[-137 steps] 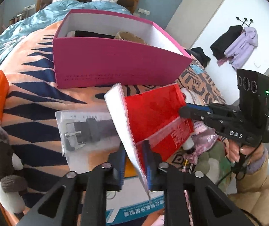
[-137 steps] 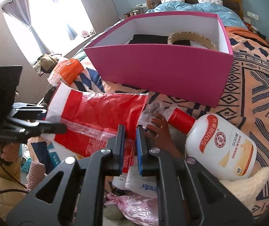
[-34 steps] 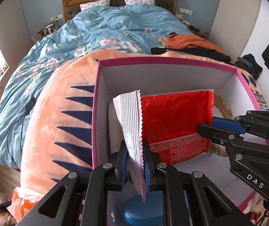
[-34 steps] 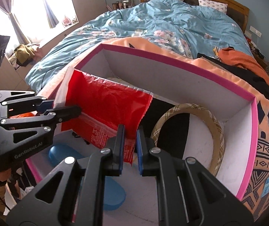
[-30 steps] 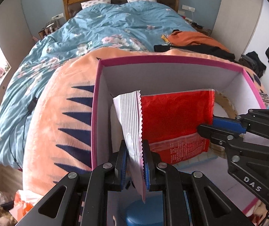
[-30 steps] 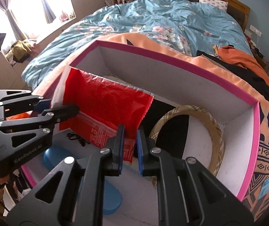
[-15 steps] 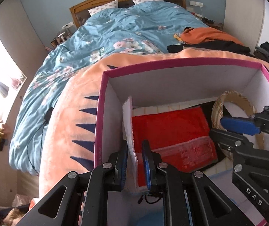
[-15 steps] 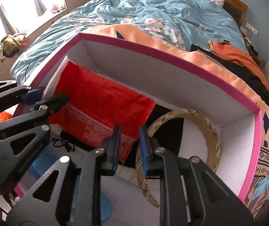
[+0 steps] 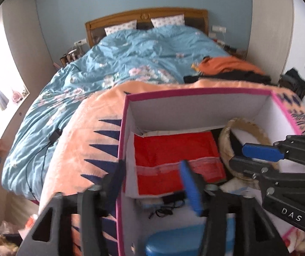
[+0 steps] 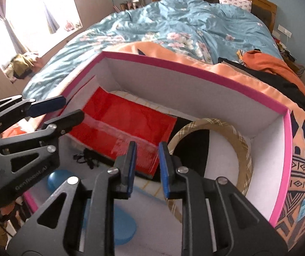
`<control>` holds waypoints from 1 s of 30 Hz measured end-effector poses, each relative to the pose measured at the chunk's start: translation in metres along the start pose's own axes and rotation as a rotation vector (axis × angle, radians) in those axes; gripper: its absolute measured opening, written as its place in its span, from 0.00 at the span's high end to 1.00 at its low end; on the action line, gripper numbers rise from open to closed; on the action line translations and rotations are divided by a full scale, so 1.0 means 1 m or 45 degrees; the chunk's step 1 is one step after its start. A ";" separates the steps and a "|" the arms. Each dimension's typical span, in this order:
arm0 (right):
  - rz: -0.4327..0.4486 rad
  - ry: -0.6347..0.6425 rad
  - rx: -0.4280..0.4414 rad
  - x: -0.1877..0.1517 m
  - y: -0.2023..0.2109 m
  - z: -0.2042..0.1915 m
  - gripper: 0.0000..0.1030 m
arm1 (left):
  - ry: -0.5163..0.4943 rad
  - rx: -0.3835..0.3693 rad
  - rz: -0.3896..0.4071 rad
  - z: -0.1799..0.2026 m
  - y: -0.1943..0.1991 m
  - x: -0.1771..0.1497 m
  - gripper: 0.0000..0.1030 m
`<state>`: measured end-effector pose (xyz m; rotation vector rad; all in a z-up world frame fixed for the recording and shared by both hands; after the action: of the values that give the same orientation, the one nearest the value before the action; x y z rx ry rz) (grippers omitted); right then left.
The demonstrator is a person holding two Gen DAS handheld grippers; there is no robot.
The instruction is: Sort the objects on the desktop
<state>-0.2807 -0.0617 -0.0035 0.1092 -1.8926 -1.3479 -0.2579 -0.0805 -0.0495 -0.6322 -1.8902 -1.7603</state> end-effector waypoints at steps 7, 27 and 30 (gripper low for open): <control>0.158 0.042 0.030 -0.033 0.052 -0.022 0.60 | 0.027 -0.030 0.138 0.005 0.049 -0.026 0.16; 0.295 0.040 -0.002 -0.168 0.105 -0.060 0.19 | 0.099 -0.095 0.069 0.023 0.093 -0.133 0.00; 0.290 0.028 -0.023 -0.175 0.102 -0.059 0.19 | 0.095 -0.064 0.075 0.026 0.095 -0.144 0.00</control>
<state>-0.0869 0.0225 -0.0072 -0.0980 -1.8133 -1.2039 -0.0869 -0.0501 -0.0675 -0.6253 -1.7653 -1.7736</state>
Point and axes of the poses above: each gripper's, at about its wrist camera, not at the fingertips, and y roughly against the way its jaws point, z to its right, x to its top, the point moved 6 cm from there along -y, roughly the way its jaws point, and after that the axes turned 2 degrees about -z, right-handed, at the moved point
